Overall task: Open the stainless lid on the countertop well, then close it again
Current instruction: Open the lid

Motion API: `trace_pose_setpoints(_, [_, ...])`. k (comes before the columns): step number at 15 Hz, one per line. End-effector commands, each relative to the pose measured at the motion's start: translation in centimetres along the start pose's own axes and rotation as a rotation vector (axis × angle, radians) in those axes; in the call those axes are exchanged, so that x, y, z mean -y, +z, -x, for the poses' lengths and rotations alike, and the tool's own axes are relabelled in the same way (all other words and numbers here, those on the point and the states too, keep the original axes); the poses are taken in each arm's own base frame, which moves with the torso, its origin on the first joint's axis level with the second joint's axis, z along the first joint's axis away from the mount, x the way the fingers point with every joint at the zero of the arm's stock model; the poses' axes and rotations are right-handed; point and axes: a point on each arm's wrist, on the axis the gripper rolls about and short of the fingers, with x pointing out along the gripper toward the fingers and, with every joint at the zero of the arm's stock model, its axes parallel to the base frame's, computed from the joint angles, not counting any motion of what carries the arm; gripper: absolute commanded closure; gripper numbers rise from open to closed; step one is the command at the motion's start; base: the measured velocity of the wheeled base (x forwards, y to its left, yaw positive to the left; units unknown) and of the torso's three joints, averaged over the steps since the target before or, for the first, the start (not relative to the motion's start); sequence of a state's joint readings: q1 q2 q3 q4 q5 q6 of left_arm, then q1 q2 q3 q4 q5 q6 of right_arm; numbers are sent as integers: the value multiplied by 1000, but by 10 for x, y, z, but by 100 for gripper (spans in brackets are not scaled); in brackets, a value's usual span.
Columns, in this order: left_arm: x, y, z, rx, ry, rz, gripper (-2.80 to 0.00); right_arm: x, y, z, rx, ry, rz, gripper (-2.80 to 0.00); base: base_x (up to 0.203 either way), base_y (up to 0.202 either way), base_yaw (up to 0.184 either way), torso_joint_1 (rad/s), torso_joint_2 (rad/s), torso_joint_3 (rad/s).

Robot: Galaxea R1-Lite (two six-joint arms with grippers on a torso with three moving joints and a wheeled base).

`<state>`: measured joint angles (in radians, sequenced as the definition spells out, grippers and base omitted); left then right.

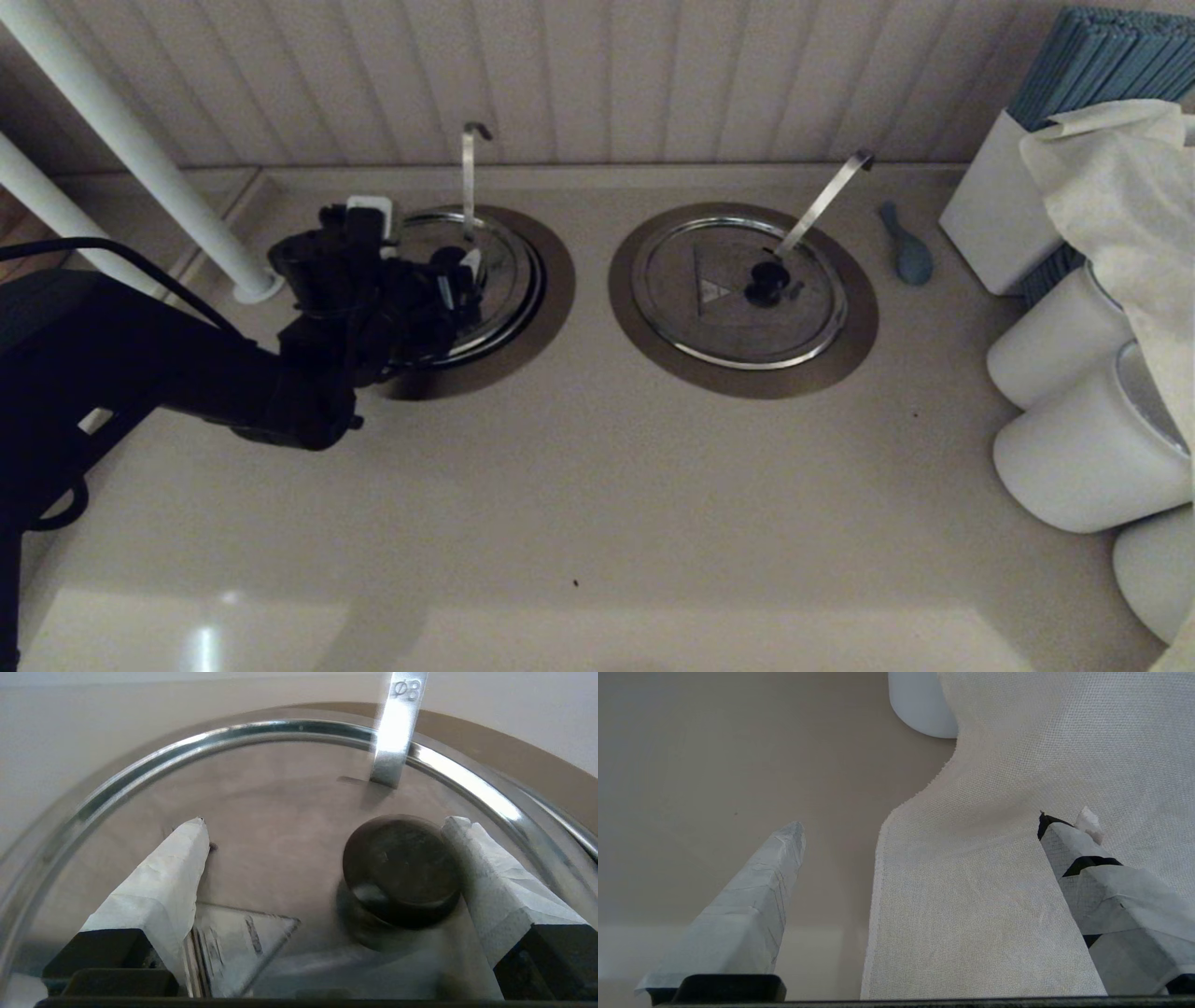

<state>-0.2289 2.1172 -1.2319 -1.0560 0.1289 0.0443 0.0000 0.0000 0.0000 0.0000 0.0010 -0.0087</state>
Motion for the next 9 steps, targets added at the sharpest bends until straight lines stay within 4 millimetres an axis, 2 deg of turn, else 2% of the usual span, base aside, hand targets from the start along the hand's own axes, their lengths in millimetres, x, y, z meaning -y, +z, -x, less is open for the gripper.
trace_pose_setpoints(1, [1,5,1,18,-5,3,-280,0,0,0,-1,2,1,-280,0,0,0,0,0,0])
trace_pose_setpoints(5, [1,5,2,16,-7,4,-280,0,0,0,0,3,1,-280,0,0,0,0,0,0])
trace_pose_setpoints(9, [8,-17,-3,-27,-20,0,-280,0,0,0,0,2,1,-280,0,0,0,0,0,0])
